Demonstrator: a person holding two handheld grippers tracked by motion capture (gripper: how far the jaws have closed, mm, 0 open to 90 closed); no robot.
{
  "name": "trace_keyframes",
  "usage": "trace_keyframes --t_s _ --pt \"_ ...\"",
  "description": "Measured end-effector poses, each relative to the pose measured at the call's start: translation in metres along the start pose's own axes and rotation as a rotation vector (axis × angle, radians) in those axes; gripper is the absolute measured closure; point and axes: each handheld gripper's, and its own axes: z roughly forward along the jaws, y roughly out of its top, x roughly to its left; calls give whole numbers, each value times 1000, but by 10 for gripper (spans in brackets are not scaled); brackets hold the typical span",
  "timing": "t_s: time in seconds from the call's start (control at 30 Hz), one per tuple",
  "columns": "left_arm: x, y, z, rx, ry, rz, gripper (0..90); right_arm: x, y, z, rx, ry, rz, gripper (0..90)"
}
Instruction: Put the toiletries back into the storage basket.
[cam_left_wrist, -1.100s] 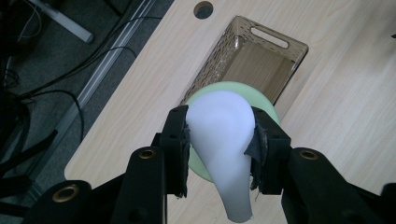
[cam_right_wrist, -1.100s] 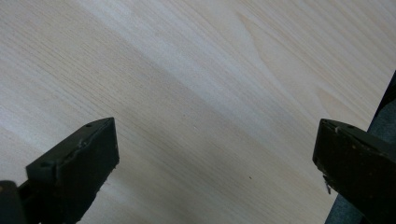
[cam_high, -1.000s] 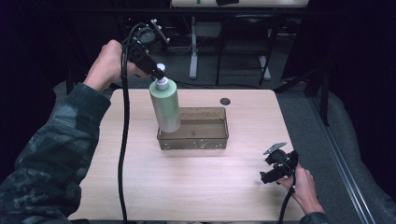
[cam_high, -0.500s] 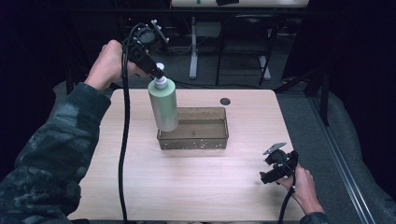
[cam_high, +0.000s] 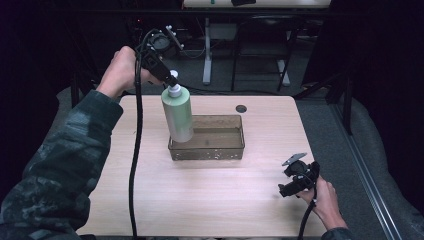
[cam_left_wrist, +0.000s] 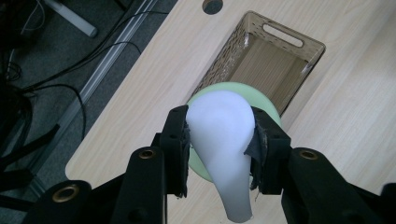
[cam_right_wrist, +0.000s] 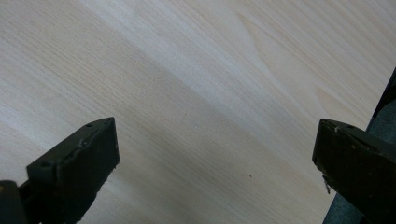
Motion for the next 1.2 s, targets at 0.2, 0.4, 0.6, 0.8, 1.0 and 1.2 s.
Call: trace_keyframes --t_s 0.2,0.4,0.6,0.8,1.0,1.2 --pt "-1 -1 6 -7 -2 1 629 0 0 -1 0 -3 -1 0" --pt "-1 -1 10 -9 -7 0 629 1 1 -1 2 -2 3 0" --pt "-3 -2 17 -12 -5 0 628 1 1 -2 -4 -7 -2 0" --pt "-6 -3 25 -7 -3 17 629 1 1 -3 -10 -13 -7 0" --pt "-8 -5 34 -5 -18 17 629 1 1 -3 -12 -13 -8 0" --pt "-7 -7 41 -2 -28 17 629 1 1 -3 -10 -12 -6 0"
